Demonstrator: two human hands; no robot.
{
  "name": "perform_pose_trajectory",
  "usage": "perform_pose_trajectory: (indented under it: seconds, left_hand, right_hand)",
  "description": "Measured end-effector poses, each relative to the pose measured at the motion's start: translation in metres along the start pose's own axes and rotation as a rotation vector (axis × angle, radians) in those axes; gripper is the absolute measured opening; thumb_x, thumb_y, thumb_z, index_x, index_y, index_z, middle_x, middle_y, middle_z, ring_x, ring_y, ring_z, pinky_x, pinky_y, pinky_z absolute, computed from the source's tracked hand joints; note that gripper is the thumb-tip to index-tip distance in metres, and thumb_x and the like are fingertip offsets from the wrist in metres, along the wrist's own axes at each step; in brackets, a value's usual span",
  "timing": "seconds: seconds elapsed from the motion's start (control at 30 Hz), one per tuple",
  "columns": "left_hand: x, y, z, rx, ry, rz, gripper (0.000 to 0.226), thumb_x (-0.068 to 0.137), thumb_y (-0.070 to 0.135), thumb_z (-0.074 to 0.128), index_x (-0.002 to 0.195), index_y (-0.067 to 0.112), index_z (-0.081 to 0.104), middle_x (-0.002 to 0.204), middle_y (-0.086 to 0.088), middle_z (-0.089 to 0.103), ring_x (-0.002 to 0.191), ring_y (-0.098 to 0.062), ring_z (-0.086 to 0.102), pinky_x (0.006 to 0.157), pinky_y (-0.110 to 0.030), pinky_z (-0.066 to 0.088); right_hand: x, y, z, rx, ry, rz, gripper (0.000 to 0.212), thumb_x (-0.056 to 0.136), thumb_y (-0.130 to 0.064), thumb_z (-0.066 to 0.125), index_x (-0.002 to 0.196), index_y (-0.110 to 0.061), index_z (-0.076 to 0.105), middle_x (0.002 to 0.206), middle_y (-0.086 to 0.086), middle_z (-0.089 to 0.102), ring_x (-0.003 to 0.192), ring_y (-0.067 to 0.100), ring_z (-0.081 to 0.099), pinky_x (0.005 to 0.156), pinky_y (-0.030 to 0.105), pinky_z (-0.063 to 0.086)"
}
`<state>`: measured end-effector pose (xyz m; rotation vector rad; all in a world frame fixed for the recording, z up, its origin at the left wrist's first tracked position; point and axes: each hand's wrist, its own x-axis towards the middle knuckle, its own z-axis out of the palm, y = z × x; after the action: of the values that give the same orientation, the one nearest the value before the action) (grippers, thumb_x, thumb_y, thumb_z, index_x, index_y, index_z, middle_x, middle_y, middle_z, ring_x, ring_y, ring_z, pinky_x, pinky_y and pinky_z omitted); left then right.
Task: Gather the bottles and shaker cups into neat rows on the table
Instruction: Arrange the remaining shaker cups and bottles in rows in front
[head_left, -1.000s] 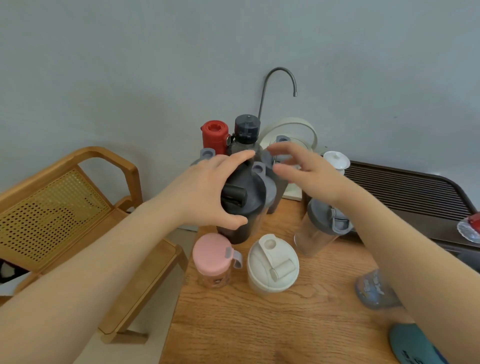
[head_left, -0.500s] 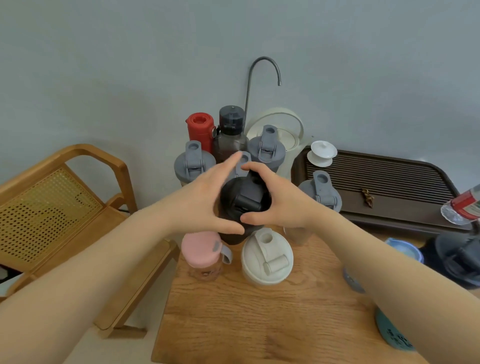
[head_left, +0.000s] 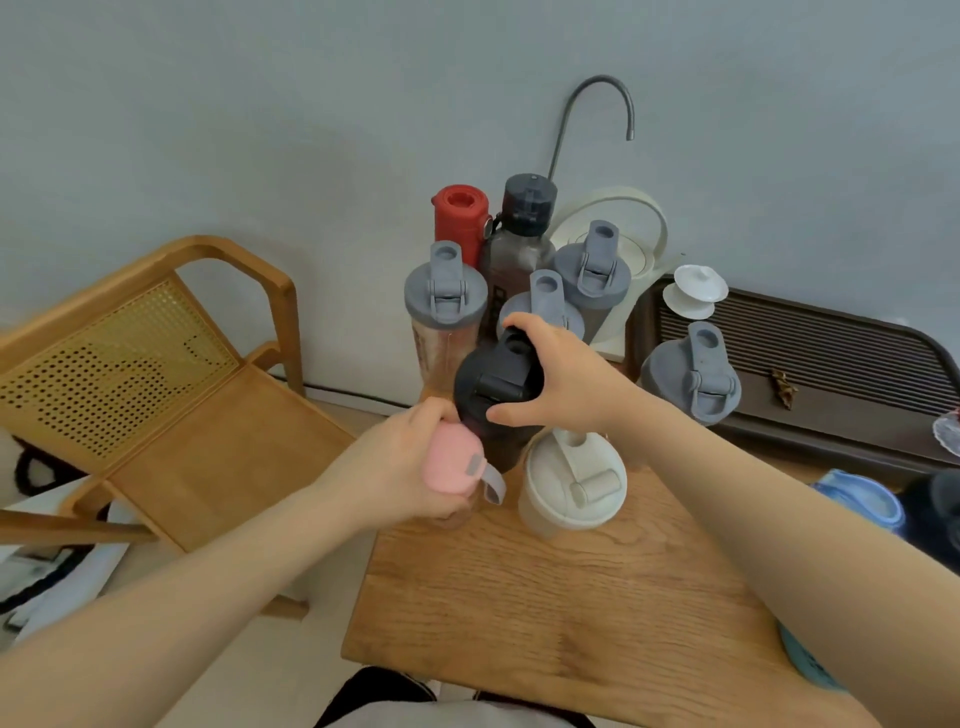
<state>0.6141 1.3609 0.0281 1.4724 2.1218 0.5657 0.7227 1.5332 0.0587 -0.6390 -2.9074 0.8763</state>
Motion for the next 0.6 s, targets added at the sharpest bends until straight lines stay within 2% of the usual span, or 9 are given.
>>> perform_pose_trajectory:
  seconds: [0.1, 0.23, 0.37, 0.47, 0.53, 0.6]
  left_hand:
    - [-0.008, -0.009, -0.009, 0.043, -0.057, 0.058, 0.072, 0.063, 0.047, 0.076, 0.12, 0.03, 0.035, 0.109, 0.016, 0.043, 0.097, -0.007, 0.047, 0.071, -0.017, 0.041]
    - [-0.014, -0.014, -0.006, 0.123, -0.15, 0.143, 0.074, 0.064, 0.05, 0.073, 0.124, 0.03, 0.036, 0.117, 0.014, 0.045, 0.101, -0.006, 0.046, 0.079, -0.023, 0.045]
    - [-0.017, -0.019, 0.0, 0.179, -0.166, 0.242, 0.077, 0.067, 0.053, 0.07, 0.13, 0.03, 0.032, 0.128, 0.015, 0.038, 0.108, -0.005, 0.043, 0.08, -0.022, 0.043]
    - [-0.013, -0.024, -0.005, 0.16, -0.155, 0.285, 0.081, 0.064, 0.058, 0.071, 0.13, 0.028, 0.034, 0.123, 0.015, 0.033, 0.107, -0.004, 0.038, 0.083, -0.022, 0.042]
    - [-0.011, -0.025, -0.012, 0.096, -0.18, 0.291, 0.074, 0.07, 0.056, 0.067, 0.131, 0.027, 0.035, 0.118, 0.018, 0.032, 0.108, -0.002, 0.038, 0.086, -0.019, 0.04]
    - [-0.006, -0.026, -0.021, 0.018, -0.142, 0.305, 0.057, 0.082, 0.047, 0.058, 0.13, 0.026, 0.038, 0.116, 0.017, 0.035, 0.109, -0.001, 0.042, 0.079, -0.012, 0.038]
  right_hand:
    - [0.002, -0.004, 0.008, -0.071, -0.047, 0.005, 0.088, 0.069, -0.044, 0.076, 0.138, -0.016, 0.029, 0.121, 0.002, 0.042, 0.108, 0.019, 0.043, 0.084, 0.028, 0.038]
    - [0.001, -0.009, 0.026, -0.288, -0.139, -0.015, 0.094, 0.07, -0.042, 0.075, 0.143, -0.014, 0.023, 0.133, 0.007, 0.037, 0.119, 0.025, 0.04, 0.09, 0.032, 0.04]
    - [0.002, -0.013, 0.035, -0.292, -0.165, 0.034, 0.095, 0.071, -0.043, 0.073, 0.145, -0.015, 0.02, 0.135, 0.007, 0.036, 0.121, 0.025, 0.038, 0.093, 0.034, 0.04]
    - [0.003, -0.015, 0.037, -0.255, -0.172, 0.083, 0.097, 0.072, -0.045, 0.073, 0.146, -0.015, 0.019, 0.139, 0.007, 0.033, 0.126, 0.026, 0.035, 0.098, 0.035, 0.038]
    - [0.002, -0.017, 0.035, -0.228, -0.181, 0.117, 0.097, 0.071, -0.048, 0.072, 0.146, -0.016, 0.021, 0.146, 0.006, 0.029, 0.131, 0.025, 0.03, 0.104, 0.036, 0.035]
    - [0.001, -0.02, 0.028, -0.204, -0.083, 0.089, 0.084, 0.074, -0.05, 0.069, 0.142, -0.016, 0.033, 0.147, 0.005, 0.031, 0.133, 0.023, 0.031, 0.107, 0.037, 0.035]
